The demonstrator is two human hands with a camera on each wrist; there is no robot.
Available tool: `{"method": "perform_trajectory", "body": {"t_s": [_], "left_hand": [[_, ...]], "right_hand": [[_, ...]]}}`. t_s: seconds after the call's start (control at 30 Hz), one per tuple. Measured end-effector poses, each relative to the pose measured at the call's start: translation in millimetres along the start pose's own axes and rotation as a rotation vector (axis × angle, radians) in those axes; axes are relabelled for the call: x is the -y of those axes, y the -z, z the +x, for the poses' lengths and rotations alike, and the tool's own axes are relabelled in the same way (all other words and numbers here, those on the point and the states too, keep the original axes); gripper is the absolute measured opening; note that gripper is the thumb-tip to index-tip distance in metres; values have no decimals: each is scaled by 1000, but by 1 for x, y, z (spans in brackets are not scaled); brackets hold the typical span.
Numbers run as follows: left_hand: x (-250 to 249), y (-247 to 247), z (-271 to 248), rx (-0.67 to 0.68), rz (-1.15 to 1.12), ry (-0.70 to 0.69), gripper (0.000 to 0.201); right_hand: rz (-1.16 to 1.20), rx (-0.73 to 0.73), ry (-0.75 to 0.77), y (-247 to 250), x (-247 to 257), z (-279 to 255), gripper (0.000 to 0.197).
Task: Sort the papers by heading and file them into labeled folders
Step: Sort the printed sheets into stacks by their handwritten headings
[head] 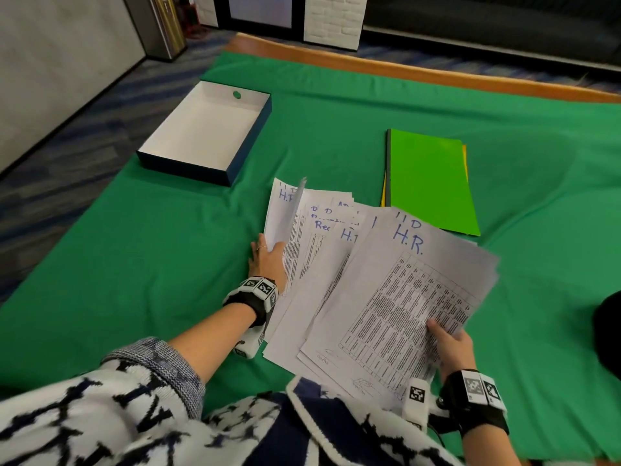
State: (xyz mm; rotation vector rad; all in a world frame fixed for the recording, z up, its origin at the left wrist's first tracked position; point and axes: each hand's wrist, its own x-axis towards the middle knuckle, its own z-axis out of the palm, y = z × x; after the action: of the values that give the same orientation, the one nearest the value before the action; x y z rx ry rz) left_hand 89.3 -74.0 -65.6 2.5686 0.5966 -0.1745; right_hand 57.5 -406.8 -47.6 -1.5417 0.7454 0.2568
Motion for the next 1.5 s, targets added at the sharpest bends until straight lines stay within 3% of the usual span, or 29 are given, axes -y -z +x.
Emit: {"method": "perform_trajectory", "body": {"t_s": [0.17, 0.27, 0.4, 0.5, 0.6, 0.7, 0.83, 0.97, 1.07, 1.13, 1.2, 1.3, 1.4, 1.5], "left_hand": [[0, 4, 1, 15, 34, -28, 68], [0, 4, 0, 33, 47, -20, 68], [0, 5, -4, -72, 21, -96, 60], [-1, 7, -7, -104, -15, -150, 58], [-3, 13, -1, -107, -111, -90, 59], [-3, 29, 6, -115, -189, -51, 44], [-8, 71, 8, -309, -258, -119, 46], [-25, 119, -2, -605, -275, -350, 35], [-40, 146, -19, -793, -355, -501, 31], [-45, 146, -26, -834, -408, -500, 31], [-48, 128, -31, -709, -495, -381, 36], [-49, 83, -45, -281, -573, -207, 46], [-38, 40, -58, 54, -490, -194, 52], [-24, 15, -60, 243, -353, -215, 64]], "right_hand": [[-2, 1, -2, -1, 2, -2, 8], [-14, -5, 2, -2, 2, -2, 7], [-20, -5, -7, -2, 2, -4, 6], [-15, 0, 0, -2, 3, -5, 16], [-7, 4, -2, -2, 4, -7, 15], [3, 11, -5, -1, 6, -9, 12], [46, 11, 9, 3, 14, -9, 21], [99, -20, 65, 10, 25, -9, 27], [147, -40, 104, 15, 35, -9, 17], [180, -60, 114, 18, 39, -7, 10], [218, -80, 114, 20, 42, -6, 11], [271, -113, 105, 25, 42, -4, 10], [298, -129, 93, 29, 41, -3, 10], [290, -122, 82, 31, 38, -6, 10]]}}
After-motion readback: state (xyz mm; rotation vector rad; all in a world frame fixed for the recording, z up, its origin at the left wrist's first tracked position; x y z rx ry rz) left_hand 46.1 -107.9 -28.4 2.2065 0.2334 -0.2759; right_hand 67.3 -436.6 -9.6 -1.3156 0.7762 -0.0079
